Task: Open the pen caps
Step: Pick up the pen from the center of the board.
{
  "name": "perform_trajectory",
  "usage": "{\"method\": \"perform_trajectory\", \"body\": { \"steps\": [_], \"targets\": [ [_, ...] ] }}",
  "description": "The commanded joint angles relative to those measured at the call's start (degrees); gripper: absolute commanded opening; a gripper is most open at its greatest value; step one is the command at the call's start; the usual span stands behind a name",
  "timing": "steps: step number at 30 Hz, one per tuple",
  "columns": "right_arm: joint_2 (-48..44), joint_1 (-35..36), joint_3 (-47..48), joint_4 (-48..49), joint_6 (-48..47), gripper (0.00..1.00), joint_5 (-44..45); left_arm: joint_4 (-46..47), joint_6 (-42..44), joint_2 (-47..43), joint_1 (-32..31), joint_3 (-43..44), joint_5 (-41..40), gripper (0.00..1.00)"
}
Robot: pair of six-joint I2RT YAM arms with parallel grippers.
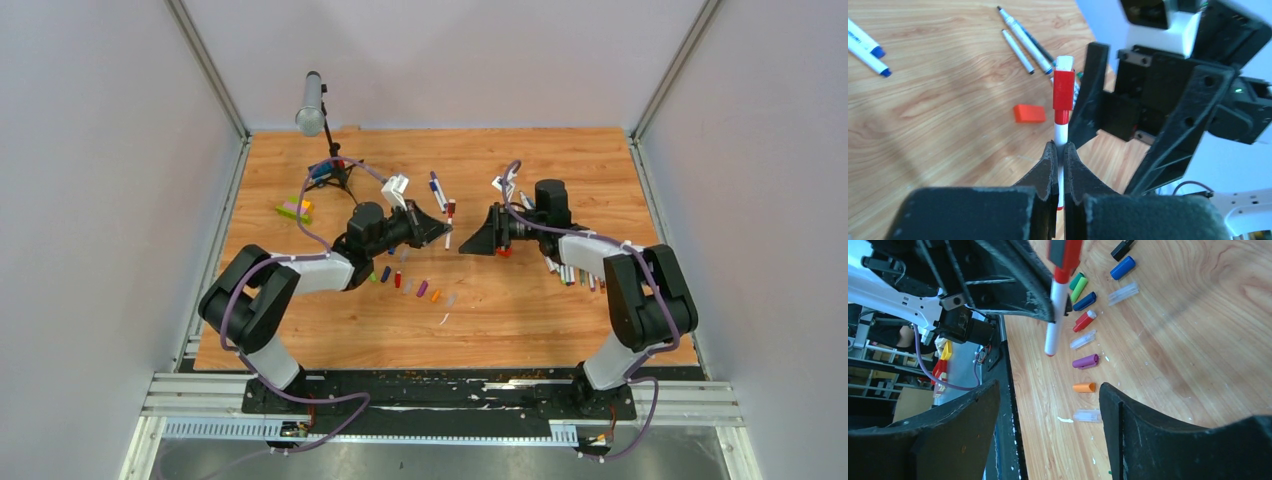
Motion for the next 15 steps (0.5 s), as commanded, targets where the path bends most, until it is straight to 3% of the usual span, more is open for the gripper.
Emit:
{"method": "perform_trajectory", "body": {
  "steps": [1, 15],
  "targets": [
    [1.9, 2.1, 3.1, 0.0, 1.3, 0.73, -0.2, 13.9, -7.9, -1.1, -1.2, -1.8, -3.6, 0.0],
    [2.5, 3.8, 4.2, 2.3, 7.5, 0.62, -0.4, 21.7, -13.0, 1.2, -5.0, -5.0, -5.4, 0.0]
  ]
}}
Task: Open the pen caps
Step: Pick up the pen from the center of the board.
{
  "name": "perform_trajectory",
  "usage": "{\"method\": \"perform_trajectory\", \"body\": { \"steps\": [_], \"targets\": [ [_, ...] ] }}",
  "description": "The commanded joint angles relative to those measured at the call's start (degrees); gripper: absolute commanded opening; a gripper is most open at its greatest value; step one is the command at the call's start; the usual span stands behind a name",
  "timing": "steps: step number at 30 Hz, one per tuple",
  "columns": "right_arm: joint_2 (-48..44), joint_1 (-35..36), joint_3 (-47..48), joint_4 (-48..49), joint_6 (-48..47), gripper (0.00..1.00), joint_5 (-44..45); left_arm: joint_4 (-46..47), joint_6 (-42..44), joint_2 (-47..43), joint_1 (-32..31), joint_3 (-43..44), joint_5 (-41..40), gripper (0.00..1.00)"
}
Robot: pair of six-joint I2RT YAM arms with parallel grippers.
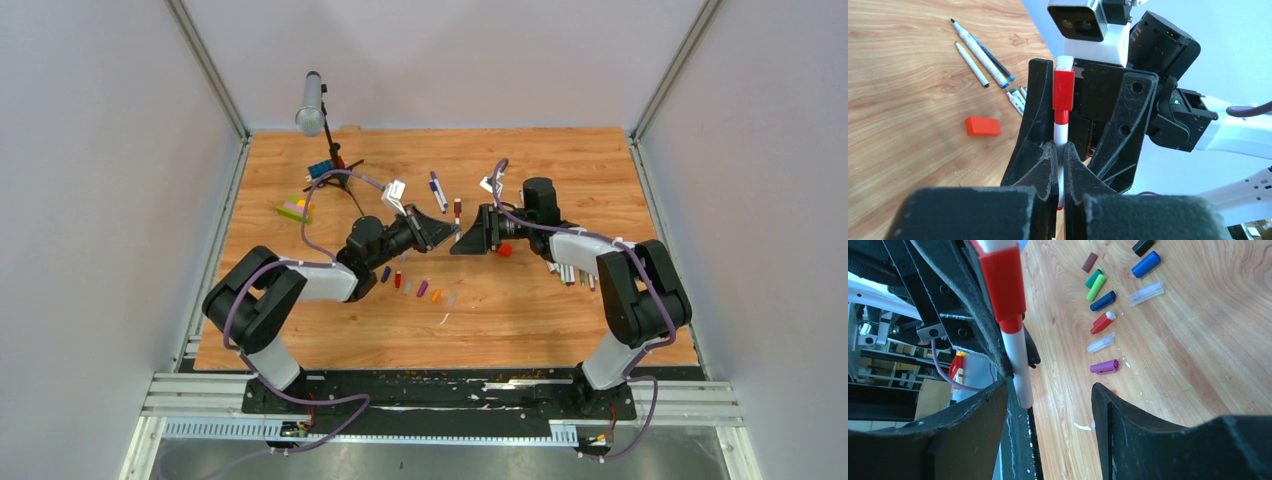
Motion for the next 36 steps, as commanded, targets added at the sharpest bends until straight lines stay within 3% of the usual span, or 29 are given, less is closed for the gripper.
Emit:
{"method": "perform_trajectory", "body": {
  "steps": [1, 5, 12, 14, 20, 23, 27, 36],
  "targets": [
    [0.0, 0.1, 1.5, 2.7, 4.2, 0.6, -0.1, 5.2, -1.7, 0.9, -1.0, -0.1, -1.4, 0.0],
    [0.6, 0.1, 1.5, 3.2, 5.7, 0.43, 0.0, 5.5, -1.8, 1.2, -1.8, 0.0, -1.8, 0.0],
    [0.6, 0.1, 1.2, 5.5, 8.0, 0.0, -1.1, 6.3, -1.8, 1.8, -2.8, 0.0, -2.1, 0.01],
    [0.7, 0.2, 1.4, 5.1, 7.4, 0.0, -1.5, 6.7, -2.0, 1.5, -2.8, -0.2, -2.3, 0.1],
    [1.6, 0.1, 4.5, -5.2, -2.8, 0.0, -4.5, 0.5, 0.3, -3.4, -2.2, -0.2, -3.0, 0.55],
    [2.0, 0.1, 6.8, -12.3, -10.4, 0.0, -6.7, -1.9, 1.0, -6.2, -0.6, -0.7, -2.1, 0.68],
    [1.6, 0.4, 7.6, -14.9, -15.0, 0.0, -10.0, -3.6, 0.6, -8.1, 1.3, -1.4, -0.9, 0.75],
    [0.7, 2.6, 8.6, -19.8, -19.6, 0.0, -10.2, -9.6, 0.6, -7.0, 1.5, 2.2, 0.3, 0.74]
  ]
}}
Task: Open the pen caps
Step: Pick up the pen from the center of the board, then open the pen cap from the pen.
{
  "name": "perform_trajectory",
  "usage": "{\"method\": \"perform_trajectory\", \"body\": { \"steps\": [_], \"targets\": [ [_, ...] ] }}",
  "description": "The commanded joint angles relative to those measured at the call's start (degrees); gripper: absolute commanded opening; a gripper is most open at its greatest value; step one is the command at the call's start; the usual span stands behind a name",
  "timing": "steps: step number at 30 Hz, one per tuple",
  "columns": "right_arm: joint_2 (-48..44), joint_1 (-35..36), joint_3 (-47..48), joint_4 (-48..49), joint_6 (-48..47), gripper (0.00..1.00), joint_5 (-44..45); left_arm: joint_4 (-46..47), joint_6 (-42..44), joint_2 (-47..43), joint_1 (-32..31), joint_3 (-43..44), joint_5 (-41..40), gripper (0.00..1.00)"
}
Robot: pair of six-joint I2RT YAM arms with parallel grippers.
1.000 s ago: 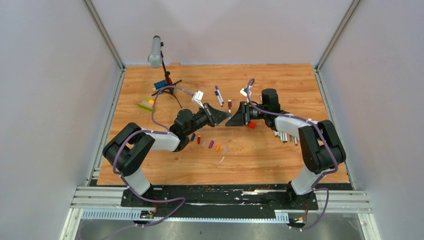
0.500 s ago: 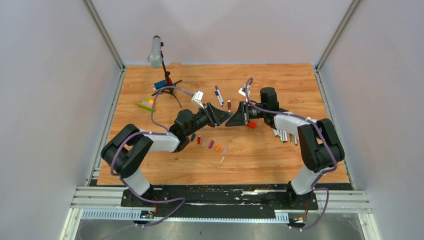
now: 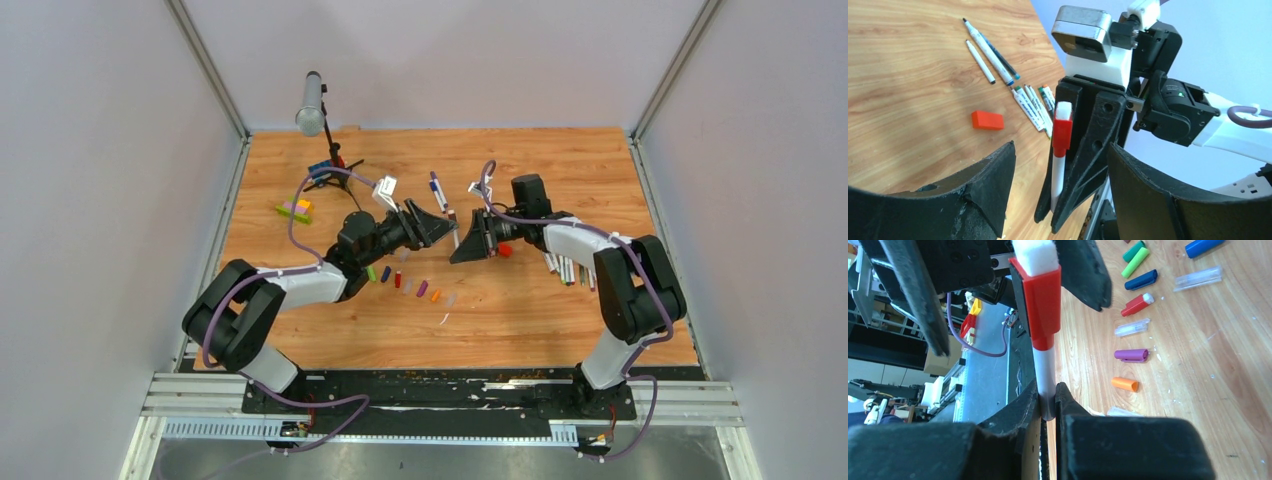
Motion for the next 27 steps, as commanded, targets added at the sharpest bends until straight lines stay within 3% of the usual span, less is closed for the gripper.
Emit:
{"method": "perform_trajectory", "body": {
  "steps": [1, 5, 8, 14, 17, 18, 21, 23, 27],
  "targets": [
    [-1.1, 1.3, 2.5, -2.5, -4.8, 0.0, -2.5, -2.5, 1.5, -0.3, 0.0, 3.2, 0.2, 0.73],
    [-0.7, 1.9, 2.7, -3.1, -5.2, 0.0, -2.1, -3.0, 1.3, 0.4, -0.1, 4.6, 0.6, 0.67],
    [-0.7, 2.0, 2.8, -3.4, -5.4, 0.0, -1.8, -2.2, 0.8, 1.2, -0.1, 5.1, 1.4, 0.58],
    [-0.8, 2.1, 2.8, -3.5, -5.5, 0.0, -1.9, 0.0, -0.9, 3.9, 0.0, 5.8, 3.8, 0.17],
    [-1.0, 2.1, 2.8, -3.7, -5.8, 0.0, -1.9, 0.5, -1.1, 4.4, -0.1, 6.2, 4.4, 0.04],
    [-1.0, 2.1, 3.0, -3.8, -5.9, 0.06, -2.1, 0.5, -1.0, 4.4, 0.0, 6.3, 4.4, 0.01],
    [-1.2, 1.9, 3.6, -4.2, -4.8, 0.37, -1.9, 1.0, -1.0, 3.7, -0.1, 5.5, 4.2, 0.0],
    [-1.5, 1.6, 3.5, -1.3, -0.9, 0.43, -2.4, 1.8, -1.0, 3.4, -0.5, 4.5, 4.1, 0.0],
    [-2.5, 1.3, 2.7, 3.1, 4.4, 0.44, -1.6, 5.0, -2.4, 3.8, -1.5, 2.6, 3.5, 0.0]
  ]
}}
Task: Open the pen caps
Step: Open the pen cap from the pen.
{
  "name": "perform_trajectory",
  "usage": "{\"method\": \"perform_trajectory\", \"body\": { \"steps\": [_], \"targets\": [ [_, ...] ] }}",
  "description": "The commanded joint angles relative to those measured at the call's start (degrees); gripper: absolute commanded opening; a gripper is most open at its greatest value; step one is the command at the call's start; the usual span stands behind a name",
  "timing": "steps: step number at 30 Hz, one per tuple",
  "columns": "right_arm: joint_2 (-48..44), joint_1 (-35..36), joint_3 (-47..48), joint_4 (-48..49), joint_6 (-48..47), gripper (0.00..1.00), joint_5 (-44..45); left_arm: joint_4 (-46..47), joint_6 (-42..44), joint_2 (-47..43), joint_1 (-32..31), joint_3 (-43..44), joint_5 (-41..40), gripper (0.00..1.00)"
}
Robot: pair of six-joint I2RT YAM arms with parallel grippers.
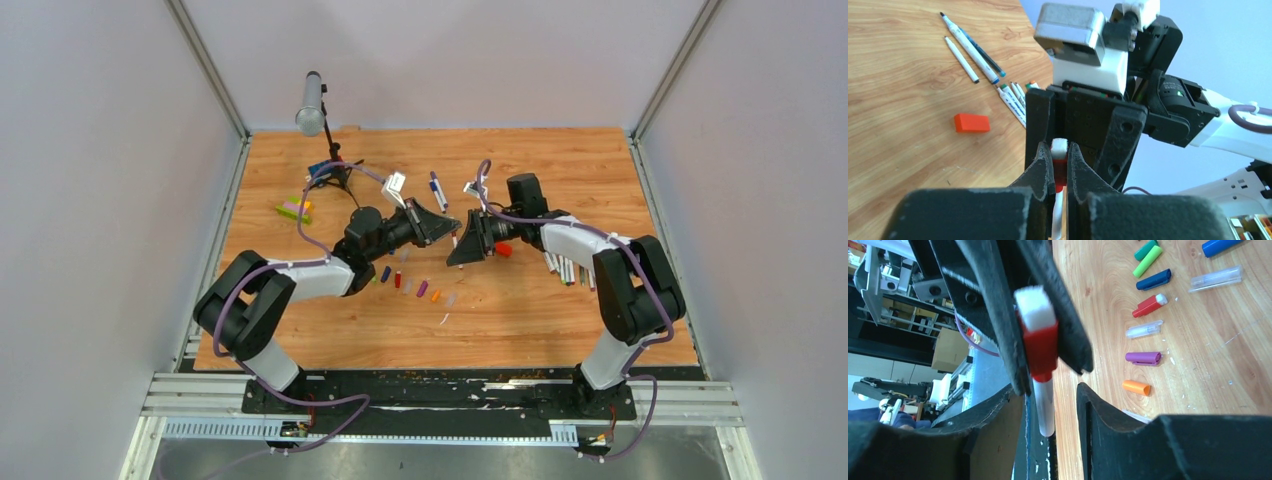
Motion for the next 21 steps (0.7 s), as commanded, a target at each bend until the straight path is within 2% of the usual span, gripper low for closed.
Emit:
{"method": "perform_trajectory", "body": {
  "steps": [1, 4, 5, 6, 7, 10, 14, 17, 21],
  "targets": [
    [-2.5, -0.5, 1.1, 6.8, 5.6, 0.44, -0.7, 6.3, -1.7, 0.1, -1.2, -1.9, 0.1, 0.0],
    [-2.5, -0.7, 1.1, 6.8, 6.4, 0.37, 0.3, 8.4, -2.7, 0.7, -1.3, -2.7, -0.4, 0.0],
    [-2.5, -0.8, 1.1, 7.0, 6.7, 0.25, 0.4, 8.7, -2.7, 0.7, -1.3, -2.9, -0.6, 0.0],
    [-2.5, -1.0, 1.0, 7.3, 7.0, 0.08, 0.5, 8.9, -2.7, 0.6, -1.3, -2.9, -0.8, 0.0],
    [-2.4, -0.9, 0.8, 7.5, 7.3, 0.01, 0.5, 9.2, -2.5, 0.4, -1.3, -2.9, -1.2, 0.0],
    [-1.9, -0.5, -0.3, 9.2, 9.1, 0.0, 0.8, 13.0, -2.2, -0.7, -1.1, -3.5, -4.5, 0.0],
    [-1.2, 2.0, -2.6, 13.2, 11.3, 0.0, -1.0, 19.9, -2.3, -4.9, 0.6, -6.8, -15.6, 0.0],
    [-1.3, 4.8, -2.9, 12.0, 9.2, 0.0, -1.8, 21.2, -3.8, -7.7, 4.3, -9.8, -22.0, 0.0],
    [-1.6, 7.1, -2.9, 9.2, 6.0, 0.0, -1.4, 24.2, -6.8, -9.8, 11.2, -13.7, -23.4, 0.0]
  ]
}}
